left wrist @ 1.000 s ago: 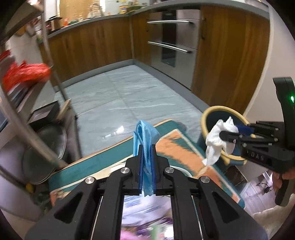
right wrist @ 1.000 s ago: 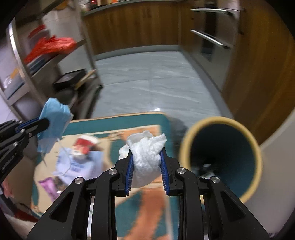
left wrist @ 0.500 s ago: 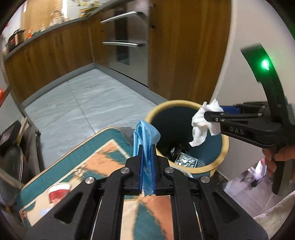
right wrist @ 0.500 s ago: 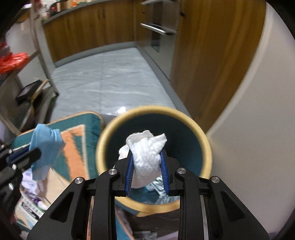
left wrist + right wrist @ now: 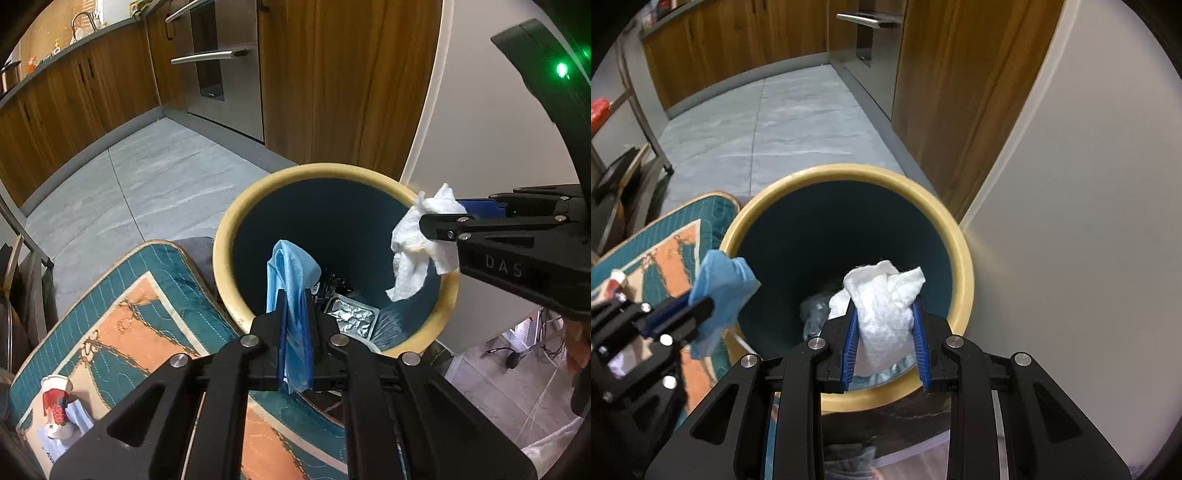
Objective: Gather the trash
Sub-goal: 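Open both tools over the teal bin to drop the mask and tissue, then move both tools back over the trash on the cushion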
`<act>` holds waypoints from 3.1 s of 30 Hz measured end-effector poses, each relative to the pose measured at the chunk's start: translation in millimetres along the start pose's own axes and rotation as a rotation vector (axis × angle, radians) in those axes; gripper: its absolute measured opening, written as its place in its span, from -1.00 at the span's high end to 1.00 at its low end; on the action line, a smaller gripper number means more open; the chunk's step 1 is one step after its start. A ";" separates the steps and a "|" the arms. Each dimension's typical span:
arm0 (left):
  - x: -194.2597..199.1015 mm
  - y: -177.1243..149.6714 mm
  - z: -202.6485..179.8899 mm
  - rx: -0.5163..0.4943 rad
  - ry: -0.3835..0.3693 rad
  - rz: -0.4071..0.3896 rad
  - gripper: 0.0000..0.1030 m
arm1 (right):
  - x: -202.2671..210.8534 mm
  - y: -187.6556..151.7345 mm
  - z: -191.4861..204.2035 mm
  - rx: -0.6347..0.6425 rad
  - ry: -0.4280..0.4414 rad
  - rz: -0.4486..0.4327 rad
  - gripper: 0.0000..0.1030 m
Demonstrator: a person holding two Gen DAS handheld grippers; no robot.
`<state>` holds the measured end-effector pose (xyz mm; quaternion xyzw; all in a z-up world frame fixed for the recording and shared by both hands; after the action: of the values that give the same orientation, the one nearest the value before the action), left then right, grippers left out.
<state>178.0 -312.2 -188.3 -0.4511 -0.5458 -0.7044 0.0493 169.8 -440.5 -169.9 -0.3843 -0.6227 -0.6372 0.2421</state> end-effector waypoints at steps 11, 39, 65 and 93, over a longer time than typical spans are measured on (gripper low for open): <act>-15.0 3.0 -1.8 0.010 0.010 0.001 0.84 | -8.9 -0.3 0.3 0.008 -0.026 0.021 0.43; 79.0 29.6 52.8 0.036 0.132 -0.199 -0.51 | 18.7 27.3 30.6 0.015 -0.008 -0.120 -0.63; 218.5 -17.6 199.4 0.157 0.374 -0.268 -0.89 | 59.3 40.6 188.1 0.132 0.133 -0.229 -0.88; 237.9 -120.0 347.4 0.395 0.591 -0.054 -0.89 | 4.7 3.8 356.4 0.250 0.362 -0.038 -0.89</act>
<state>172.7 119.0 -112.2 -0.1951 -0.6454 -0.6863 0.2729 237.2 -91.0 -189.1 -0.2187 -0.6503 -0.6181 0.3837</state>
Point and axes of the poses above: each gripper's, at about its wrist camera, not at the fingertips, and x roughly against the way its jaws point, z to its left, y to its top, the point moved 6 cm from there along -x, roughly the way its jaws point, and after that the axes turned 9 degrees about -z, right-handed, at the moved point
